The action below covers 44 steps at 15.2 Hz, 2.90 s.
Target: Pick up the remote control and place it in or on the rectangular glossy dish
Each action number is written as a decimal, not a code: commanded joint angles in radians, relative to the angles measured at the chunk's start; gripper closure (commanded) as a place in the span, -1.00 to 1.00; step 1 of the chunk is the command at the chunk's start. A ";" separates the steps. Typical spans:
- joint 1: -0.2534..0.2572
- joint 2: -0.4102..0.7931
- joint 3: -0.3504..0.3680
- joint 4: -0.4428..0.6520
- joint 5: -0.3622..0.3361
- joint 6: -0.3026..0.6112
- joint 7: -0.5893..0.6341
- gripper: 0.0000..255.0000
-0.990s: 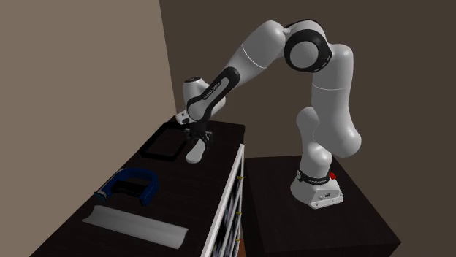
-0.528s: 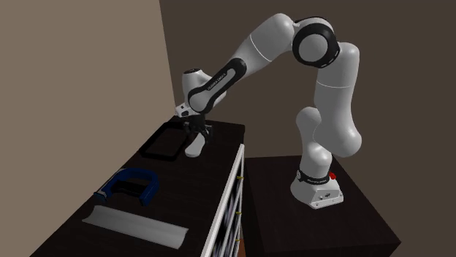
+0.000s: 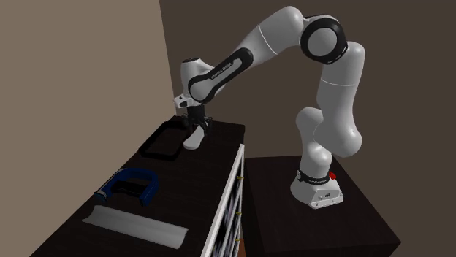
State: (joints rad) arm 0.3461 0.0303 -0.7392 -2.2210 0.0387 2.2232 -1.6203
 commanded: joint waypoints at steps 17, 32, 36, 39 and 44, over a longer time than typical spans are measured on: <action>-0.229 0.449 0.028 0.623 0.296 -0.292 -0.247 1.00; -0.331 0.633 0.086 0.744 0.388 -0.248 -0.295 1.00; -0.333 0.645 0.092 0.732 0.397 -0.226 -0.301 1.00; -0.333 0.645 0.092 0.732 0.397 -0.226 -0.301 1.00; -0.333 0.645 0.092 0.732 0.396 -0.226 -0.301 -1.00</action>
State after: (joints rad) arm 0.0136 0.6757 -0.6468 -1.4892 0.4352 1.9973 -1.9210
